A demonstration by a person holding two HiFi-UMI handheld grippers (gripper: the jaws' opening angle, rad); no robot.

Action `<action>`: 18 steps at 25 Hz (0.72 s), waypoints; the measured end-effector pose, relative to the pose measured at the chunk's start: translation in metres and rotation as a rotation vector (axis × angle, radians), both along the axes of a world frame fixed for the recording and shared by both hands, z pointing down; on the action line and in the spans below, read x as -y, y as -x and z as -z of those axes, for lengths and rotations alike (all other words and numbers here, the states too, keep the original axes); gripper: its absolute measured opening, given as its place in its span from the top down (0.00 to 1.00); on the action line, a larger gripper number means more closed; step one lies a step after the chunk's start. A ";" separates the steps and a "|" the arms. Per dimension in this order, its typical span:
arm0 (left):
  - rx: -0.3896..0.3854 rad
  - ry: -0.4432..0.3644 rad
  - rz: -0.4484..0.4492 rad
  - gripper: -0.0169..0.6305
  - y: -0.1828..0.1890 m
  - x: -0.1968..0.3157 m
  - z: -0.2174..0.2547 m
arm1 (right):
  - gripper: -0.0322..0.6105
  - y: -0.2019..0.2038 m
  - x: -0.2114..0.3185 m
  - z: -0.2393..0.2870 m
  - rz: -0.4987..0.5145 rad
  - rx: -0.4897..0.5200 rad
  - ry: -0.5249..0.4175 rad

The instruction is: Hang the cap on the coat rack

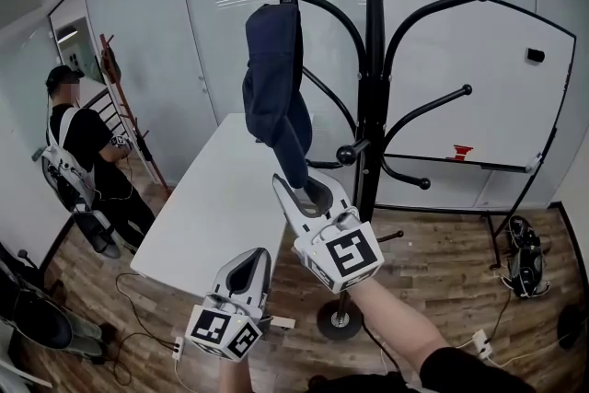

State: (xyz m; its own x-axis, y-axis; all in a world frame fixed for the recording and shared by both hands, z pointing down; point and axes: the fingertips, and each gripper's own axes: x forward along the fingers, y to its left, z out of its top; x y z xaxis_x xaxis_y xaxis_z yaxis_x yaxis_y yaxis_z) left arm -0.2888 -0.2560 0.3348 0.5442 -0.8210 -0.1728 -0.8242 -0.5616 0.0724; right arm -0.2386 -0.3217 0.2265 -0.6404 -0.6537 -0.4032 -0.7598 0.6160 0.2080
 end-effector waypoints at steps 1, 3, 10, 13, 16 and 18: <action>0.002 -0.001 -0.002 0.95 -0.001 0.000 0.000 | 0.81 -0.001 0.000 0.001 -0.003 0.001 0.000; 0.005 -0.002 -0.006 0.95 -0.002 -0.002 0.001 | 0.81 -0.004 -0.001 0.002 -0.011 0.003 -0.001; 0.004 0.009 0.003 0.95 -0.010 -0.009 -0.002 | 0.79 -0.020 -0.007 0.002 -0.024 0.012 -0.002; 0.005 0.016 0.016 0.95 -0.018 -0.011 -0.002 | 0.77 -0.029 -0.008 0.001 -0.014 0.013 0.003; 0.005 0.018 0.031 0.95 -0.028 -0.015 -0.001 | 0.76 -0.039 -0.009 -0.001 -0.001 0.011 0.011; 0.006 0.020 0.041 0.95 -0.036 -0.018 -0.001 | 0.75 -0.047 -0.012 -0.002 0.009 0.011 0.017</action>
State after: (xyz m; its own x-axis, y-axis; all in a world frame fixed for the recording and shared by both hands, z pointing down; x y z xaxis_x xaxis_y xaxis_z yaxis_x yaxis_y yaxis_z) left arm -0.2523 -0.2379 0.3362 0.5110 -0.8460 -0.1524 -0.8471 -0.5257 0.0781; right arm -0.1916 -0.3101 0.2284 -0.6419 -0.6545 -0.3995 -0.7563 0.6264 0.1889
